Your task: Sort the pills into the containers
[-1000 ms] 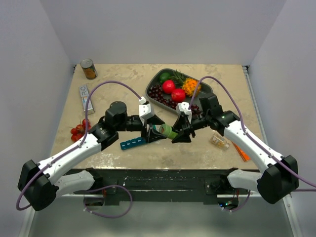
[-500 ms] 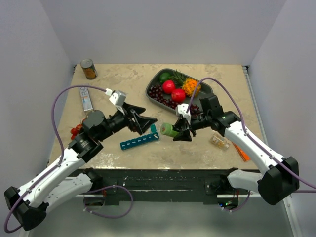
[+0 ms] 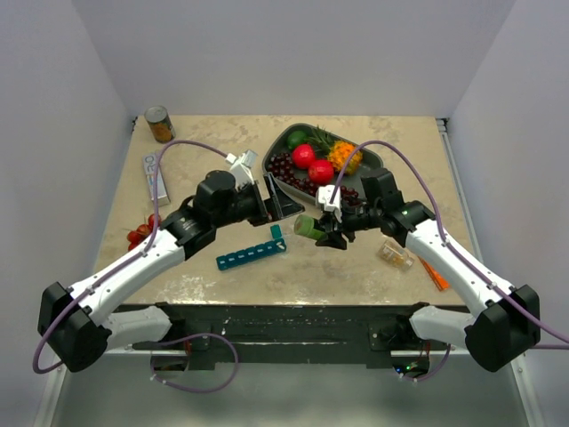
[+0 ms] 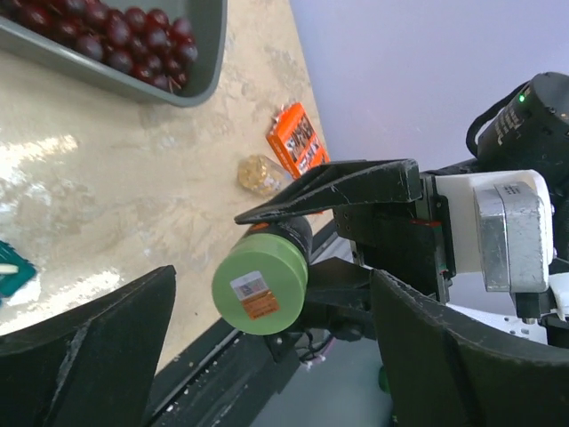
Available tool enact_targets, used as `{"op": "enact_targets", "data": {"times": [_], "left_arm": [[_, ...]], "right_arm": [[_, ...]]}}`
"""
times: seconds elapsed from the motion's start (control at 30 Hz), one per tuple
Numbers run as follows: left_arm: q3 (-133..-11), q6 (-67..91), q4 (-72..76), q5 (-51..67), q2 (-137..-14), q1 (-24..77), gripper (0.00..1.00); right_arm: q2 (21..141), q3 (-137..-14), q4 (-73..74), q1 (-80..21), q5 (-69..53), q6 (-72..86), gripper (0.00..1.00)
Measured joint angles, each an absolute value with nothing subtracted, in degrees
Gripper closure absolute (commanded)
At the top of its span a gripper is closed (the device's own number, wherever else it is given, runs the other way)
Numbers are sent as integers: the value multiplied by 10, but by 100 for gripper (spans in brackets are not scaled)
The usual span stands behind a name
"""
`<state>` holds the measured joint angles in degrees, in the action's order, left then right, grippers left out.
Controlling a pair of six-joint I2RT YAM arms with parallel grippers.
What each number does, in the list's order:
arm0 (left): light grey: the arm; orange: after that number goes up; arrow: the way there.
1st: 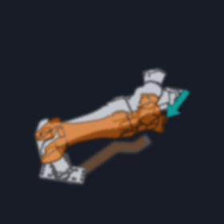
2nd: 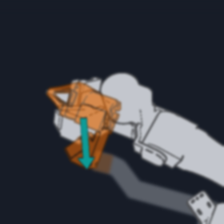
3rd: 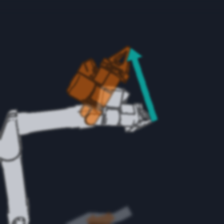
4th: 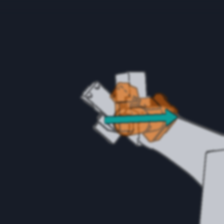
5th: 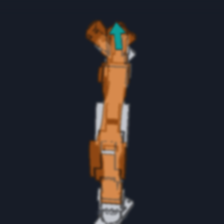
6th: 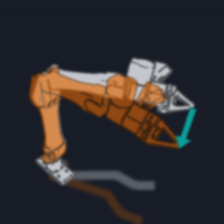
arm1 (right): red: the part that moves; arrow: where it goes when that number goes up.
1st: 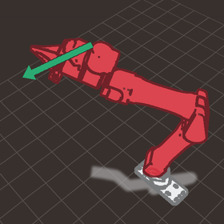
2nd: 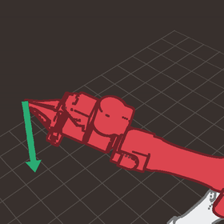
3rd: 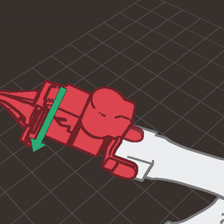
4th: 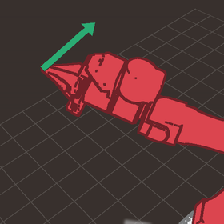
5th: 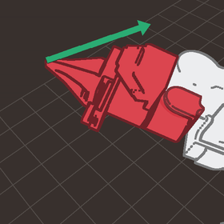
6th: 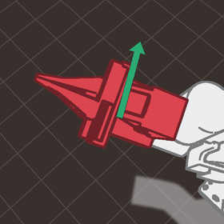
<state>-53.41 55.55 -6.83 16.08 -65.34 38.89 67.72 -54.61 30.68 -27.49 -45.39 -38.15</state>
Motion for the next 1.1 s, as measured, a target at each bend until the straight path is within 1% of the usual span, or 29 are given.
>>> {"op": "enact_targets", "data": {"times": [0.07, 0.17, 0.23, 0.3, 0.43, 0.5, 0.53, 0.57, 0.63, 0.67, 0.7, 0.73, 0.8, 0.83, 0.93, 1.1], "left_arm": [[-541, 560, -72, 161, -663, 399, 12], [-543, 560, -75, 161, -672, 410, 20], [-543, 560, -78, 161, -677, 414, 23], [-543, 560, -81, 161, -684, 417, 26], [-543, 558, -86, 164, -698, 421, 27], [-543, 557, -87, 167, -701, 423, 31], [-543, 557, -87, 169, -704, 424, 34], [-543, 555, -86, 172, -705, 425, 41], [-543, 553, -84, 181, -709, 426, 49], [-543, 550, -83, 185, -711, 427, 58], [-543, 547, -81, 187, -712, 427, 62], [-543, 544, -80, 190, -714, 427, 70], [-543, 537, -76, 195, -715, 427, 77], [-543, 531, -74, 199, -716, 426, 83], [-540, 504, -64, 220, -717, 423, 92], [-528, 388, -36, 301, -726, 414, 95]], "right_arm": [[677, -546, 305, -275, -451, -382, 100], [677, -546, 304, -275, -448, -382, 100], [677, -546, 304, -275, -447, -381, 100], [677, -546, 304, -275, -447, -381, 100], [677, -546, 303, -275, -447, -379, 100], [677, -546, 304, -275, -447, -379, 100], [677, -546, 303, -275, -447, -379, 100], [677, -546, 303, -275, -447, -378, 100], [677, -546, 303, -275, -447, -377, 100], [677, -546, 303, -275, -447, -376, 100], [677, -546, 304, -275, -447, -376, 100], [677, -546, 305, -275, -447, -375, 100], [677, -546, 306, -274, -447, -375, 100], [677, -546, 307, -274, -447, -375, 100], [677, -546, 313, -274, -452, -375, 100], [677, -546, 339, -273, -469, -378, 100]]}}
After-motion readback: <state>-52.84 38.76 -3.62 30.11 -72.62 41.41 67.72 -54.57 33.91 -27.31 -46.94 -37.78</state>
